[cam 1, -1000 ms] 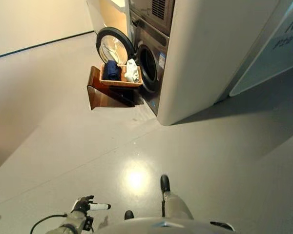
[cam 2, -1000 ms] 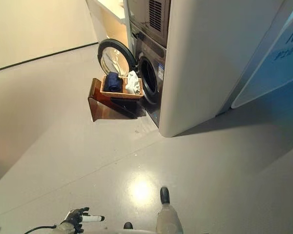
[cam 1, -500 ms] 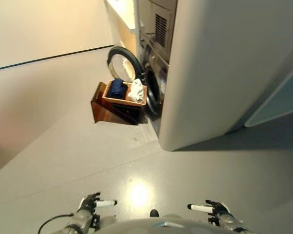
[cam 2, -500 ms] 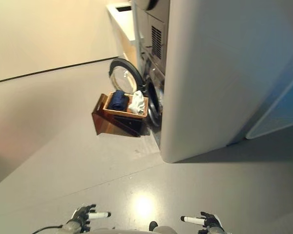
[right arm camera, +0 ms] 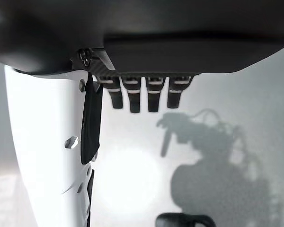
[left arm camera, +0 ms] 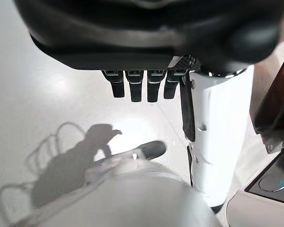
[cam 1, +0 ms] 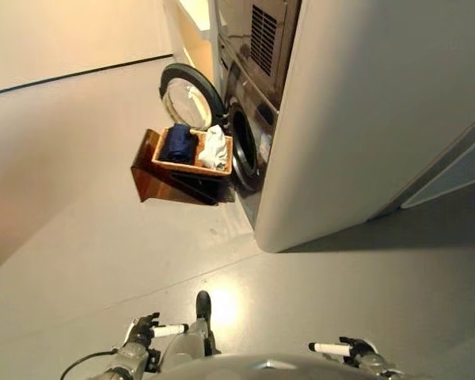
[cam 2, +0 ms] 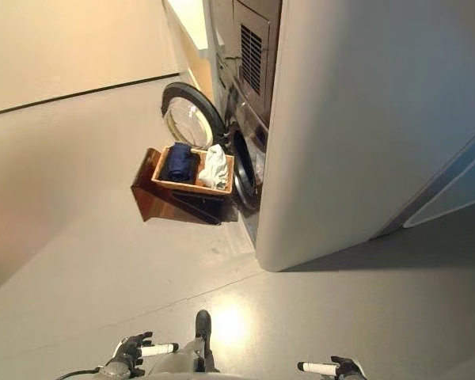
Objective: Pick up the clothes and place them into the washing machine
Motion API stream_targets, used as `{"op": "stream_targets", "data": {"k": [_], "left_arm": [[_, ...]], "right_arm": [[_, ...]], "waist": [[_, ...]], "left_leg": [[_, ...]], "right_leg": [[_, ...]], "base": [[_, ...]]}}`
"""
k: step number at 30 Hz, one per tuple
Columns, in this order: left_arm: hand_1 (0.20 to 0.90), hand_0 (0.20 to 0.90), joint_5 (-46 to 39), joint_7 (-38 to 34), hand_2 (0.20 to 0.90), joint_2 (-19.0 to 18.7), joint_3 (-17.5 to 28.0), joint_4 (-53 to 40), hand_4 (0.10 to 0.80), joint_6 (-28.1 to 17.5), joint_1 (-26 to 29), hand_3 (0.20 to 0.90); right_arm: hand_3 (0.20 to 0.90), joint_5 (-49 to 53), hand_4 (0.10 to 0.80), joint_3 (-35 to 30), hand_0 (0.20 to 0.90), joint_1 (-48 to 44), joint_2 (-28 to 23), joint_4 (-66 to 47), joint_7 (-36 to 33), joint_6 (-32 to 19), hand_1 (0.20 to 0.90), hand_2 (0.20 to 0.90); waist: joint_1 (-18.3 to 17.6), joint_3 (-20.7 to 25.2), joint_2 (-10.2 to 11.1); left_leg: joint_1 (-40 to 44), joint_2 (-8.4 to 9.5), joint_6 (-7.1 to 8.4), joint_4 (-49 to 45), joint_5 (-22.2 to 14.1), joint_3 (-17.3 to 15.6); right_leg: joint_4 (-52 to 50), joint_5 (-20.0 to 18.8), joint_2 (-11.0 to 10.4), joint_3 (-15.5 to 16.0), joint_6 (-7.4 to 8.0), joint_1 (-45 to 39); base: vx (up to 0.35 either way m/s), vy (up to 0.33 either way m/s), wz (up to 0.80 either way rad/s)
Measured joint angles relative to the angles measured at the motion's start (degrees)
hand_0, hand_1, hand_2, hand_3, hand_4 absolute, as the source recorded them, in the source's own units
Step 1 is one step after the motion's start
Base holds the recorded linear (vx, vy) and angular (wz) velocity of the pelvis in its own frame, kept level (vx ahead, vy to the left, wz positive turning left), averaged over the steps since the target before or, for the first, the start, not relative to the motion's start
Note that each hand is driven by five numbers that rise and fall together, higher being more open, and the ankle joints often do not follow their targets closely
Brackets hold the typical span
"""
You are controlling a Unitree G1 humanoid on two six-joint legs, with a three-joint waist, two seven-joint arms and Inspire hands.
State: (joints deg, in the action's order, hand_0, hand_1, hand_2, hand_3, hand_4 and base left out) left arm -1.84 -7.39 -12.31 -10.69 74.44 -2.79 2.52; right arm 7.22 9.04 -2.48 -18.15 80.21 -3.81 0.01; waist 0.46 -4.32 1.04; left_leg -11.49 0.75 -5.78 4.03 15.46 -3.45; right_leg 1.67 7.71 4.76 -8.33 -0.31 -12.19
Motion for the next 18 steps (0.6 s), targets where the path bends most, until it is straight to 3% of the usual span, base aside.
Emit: {"op": "stream_targets", "data": {"k": [1,2,3,4,6,7,8,9,11,12,15,16,17,18], "left_arm": [[0.900,0.900,0.1,-0.1,0.900,0.0,-0.9,-0.1,0.800,0.0,0.1,0.900],[0.900,0.900,0.5,0.1,0.900,-0.6,-2.4,0.2,0.800,0.0,0.9,0.900],[0.900,0.900,1.0,0.3,0.900,-1.3,-4.2,-0.2,0.800,-0.2,1.0,0.900],[0.900,0.900,1.2,0.3,0.900,-1.7,-4.1,-0.6,0.800,-0.2,0.6,0.900],[0.900,0.900,1.5,0.6,0.900,-2.4,-5.9,-0.9,0.800,0.1,1.6,0.900],[0.900,0.900,1.5,0.6,0.900,-2.4,-6.2,-1.6,0.800,0.0,2.4,0.900],[0.900,0.900,1.6,0.6,0.900,-2.4,-6.2,-3.0,0.800,-0.1,2.6,0.900],[0.900,0.900,1.6,0.5,0.900,-2.4,-6.3,-3.7,0.800,-0.3,3.3,0.900],[0.900,0.900,1.6,0.3,0.900,-2.5,-6.0,-4.2,0.800,-0.1,3.7,0.900],[0.900,0.900,1.6,0.3,0.900,-2.7,-5.7,-4.1,0.800,-0.1,3.8,0.900],[0.900,0.900,2.3,-0.1,0.900,-4.0,-5.6,-2.8,0.800,-0.1,4.4,0.900],[0.900,0.900,2.5,-0.1,0.900,-4.2,-5.6,-2.5,0.800,-0.1,4.5,0.900],[0.900,0.900,3.0,0.0,0.900,-4.3,-5.6,-2.4,0.800,-0.1,4.2,0.900],[0.900,0.900,3.7,0.3,0.900,-3.9,-5.6,-2.4,0.800,-0.1,3.4,0.900]], "right_arm": [[0.900,0.0,0.800,-0.2,0.900,1.0,-0.1,0.0,0.0,-0.1,0.900,0.900],[0.900,0.0,0.800,-0.2,0.900,1.8,0.7,-0.4,0.1,0.0,0.900,0.900],[0.900,-0.1,0.800,-0.2,0.900,2.0,1.6,-0.7,0.4,0.1,0.900,0.900],[0.900,-0.1,0.800,0.1,0.900,2.4,2.1,-1.8,0.5,-0.2,0.900,0.900],[0.900,-0.1,0.800,0.0,0.900,1.9,2.4,-4.2,0.4,-1.1,0.900,0.900],[0.900,-0.1,0.800,-0.1,0.900,1.9,2.5,-4.2,0.6,-1.2,0.900,0.900],[0.900,-0.1,0.800,-0.1,0.900,1.7,2.5,-4.0,0.9,-1.2,0.900,0.900],[0.900,0.0,0.800,-0.2,0.900,1.5,2.4,-4.4,1.2,-1.2,0.900,0.900],[0.900,0.2,0.800,-1.4,0.900,1.3,1.2,-4.8,1.1,-1.8,0.900,0.900],[0.900,0.2,0.800,-1.3,0.900,1.2,1.0,-4.8,1.1,-2.0,0.900,0.900],[0.900,0.0,0.800,-0.1,0.900,1.3,2.0,-4.4,1.4,-1.2,0.900,0.900],[0.900,0.1,0.800,-0.2,0.900,1.7,2.6,-4.1,1.3,-1.2,0.900,0.900],[0.900,0.1,0.800,-0.3,0.900,2.9,3.3,-4.0,1.3,-1.1,0.900,0.900],[0.900,0.1,0.800,-0.6,0.900,4.0,3.6,-3.5,1.2,-1.2,0.900,0.900]], "waist": [[-0.2,0.4,-0.8],[-1.3,0.7,-0.3],[-0.5,1.2,0.0],[0.0,1.9,1.4],[-2.3,1.6,2.1],[-2.5,1.1,1.5],[-2.8,0.2,0.4],[-2.9,-0.5,-1.0],[-3.2,-1.6,-2.9],[-3.5,-1.7,-3.3],[-6.4,-3.0,-1.8],[-6.8,-3.2,-0.9],[-7.8,-3.8,1.2],[-7.7,-3.3,2.4]], "left_leg": [[1.4,-0.83,-0.73,1.0,-1.3,-0.3],[3.6,-0.47,0.59,0.6,-4.1,-0.2],[4.8,-0.63,-1.17,0.1,-6.8,-0.8],[5.1,1.31,-1.73,-1.3,-9.2,-0.3],[6.9,4.01,-3.20,-0.8,-10.1,1.3],[8.3,4.42,-3.39,-0.6,-10.0,1.5],[9.7,4.53,-3.82,-0.7,-10.5,2.1],[10.6,4.67,-5.22,-1.0,-12.2,3.4],[12.8,4.20,-5.44,0.3,-12.4,5.0],[13.3,4.15,-5.55,0.5,-12.5,5.2],[15.2,4.23,-5.99,0.3,-14.0,9.5],[16.2,4.50,-5.64,0.6,-14.3,10.4],[17.9,5.53,-5.42,0.6,-15.2,11.1],[18.7,6.31,-5.08,0.6,-16.2,11.9]], "right_leg": [[-2.3,1.5,0.6,0.2,2.00,0.1],[-10.3,3.8,0.7,0.6,4.01,2.0],[-24.5,6.6,-0.6,1.3,5.05,7.9],[-34.4,6.3,-4.3,1.1,6.16,12.2],[-45.8,3.7,-9.0,0.9,8.80,17.5],[-47.0,3.7,-10.0,1.1,8.85,18.3],[-46.9,3.9,-10.3,1.4,9.06,19.4],[-45.8,3.9,-10.1,1.6,9.05,20.5],[-36.8,4.5,-9.2,3.9,7.56,23.0],[-33.8,4.4,-8.8,4.7,7.67,23.5],[-14.4,0.5,-5.1,5.9,8.09,24.7],[-7.8,-3.2,-4.3,6.2,7.90,25.0],[-3.7,-7.6,-4.4,7.7,7.43,25.3],[-3.8,-9.5,-4.7,7.1,6.78,25.8]], "base": [[0.318,0.238,0.25],[0.327,0.265,0.13],[0.309,0.280,-0.10],[0.321,0.269,-0.41],[0.337,0.223,0.25],[0.407,0.186,0.50],[0.411,0.139,0.36],[0.434,0.115,0.23],[0.325,0.052,0.18],[0.439,0.024,0.44],[0.486,0.027,0.71],[0.469,0.028,0.79],[0.463,0.009,0.81],[0.340,-0.004,0.82]]}}
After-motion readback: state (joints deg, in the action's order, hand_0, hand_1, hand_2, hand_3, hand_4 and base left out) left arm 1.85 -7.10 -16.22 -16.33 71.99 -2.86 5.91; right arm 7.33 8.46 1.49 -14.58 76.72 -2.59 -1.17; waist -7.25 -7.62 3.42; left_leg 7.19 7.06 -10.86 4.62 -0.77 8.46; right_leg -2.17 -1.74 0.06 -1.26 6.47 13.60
